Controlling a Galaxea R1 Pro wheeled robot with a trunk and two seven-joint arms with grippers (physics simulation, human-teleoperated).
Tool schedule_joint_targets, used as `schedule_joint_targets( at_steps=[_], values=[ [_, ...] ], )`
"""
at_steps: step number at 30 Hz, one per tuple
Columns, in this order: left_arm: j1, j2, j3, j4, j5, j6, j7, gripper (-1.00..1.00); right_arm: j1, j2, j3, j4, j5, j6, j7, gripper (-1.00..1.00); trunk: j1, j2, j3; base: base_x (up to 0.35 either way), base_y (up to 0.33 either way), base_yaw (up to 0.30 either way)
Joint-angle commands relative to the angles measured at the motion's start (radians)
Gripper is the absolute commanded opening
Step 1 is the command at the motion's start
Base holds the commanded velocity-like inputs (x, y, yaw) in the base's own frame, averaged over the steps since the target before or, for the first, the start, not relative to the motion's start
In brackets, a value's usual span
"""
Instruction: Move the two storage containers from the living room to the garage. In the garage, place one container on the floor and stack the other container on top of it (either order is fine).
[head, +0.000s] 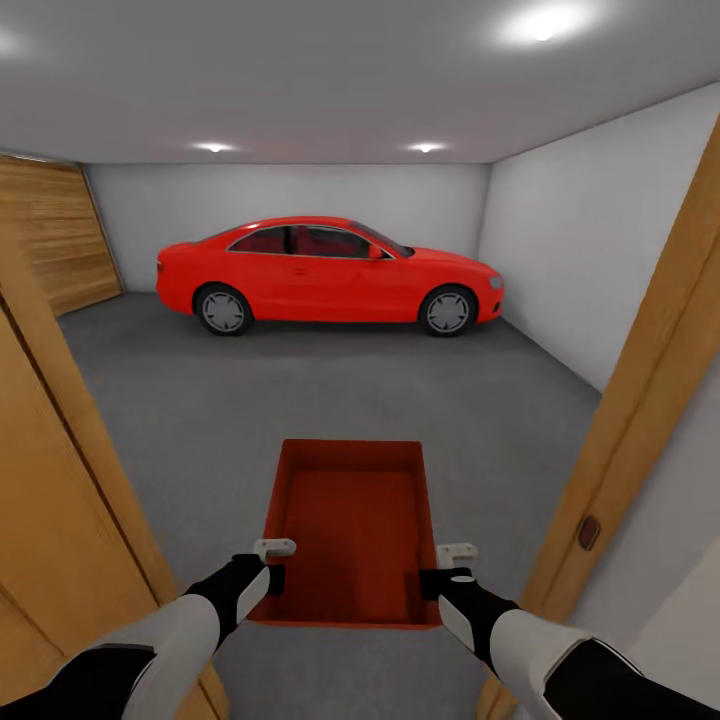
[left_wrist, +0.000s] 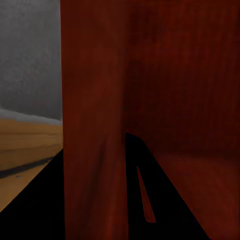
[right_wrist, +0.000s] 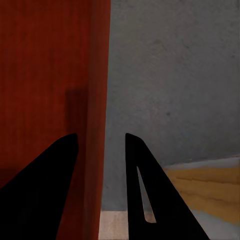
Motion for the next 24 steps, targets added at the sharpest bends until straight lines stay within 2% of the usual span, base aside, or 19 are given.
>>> schedule_joint_targets(
  at_steps=[1,24],
  values=[
    [-0.001,0.019,0.013,-0.005,-0.027,-0.012,0.009,-1.00,0.000,0.000,0.016,0.000,-0.017,0.004,-0.005,-1.00,0.001,-0.002,-0.002,0.322,0.000,0.000],
    [-0.001,0.019,0.015,-0.004,-0.027,-0.012,0.003,-1.00,0.000,-0.001,0.015,0.000,-0.017,0.004,-0.005,-1.00,0.001,-0.002,-0.002,0.322,0.000,0.000]
  ],
)
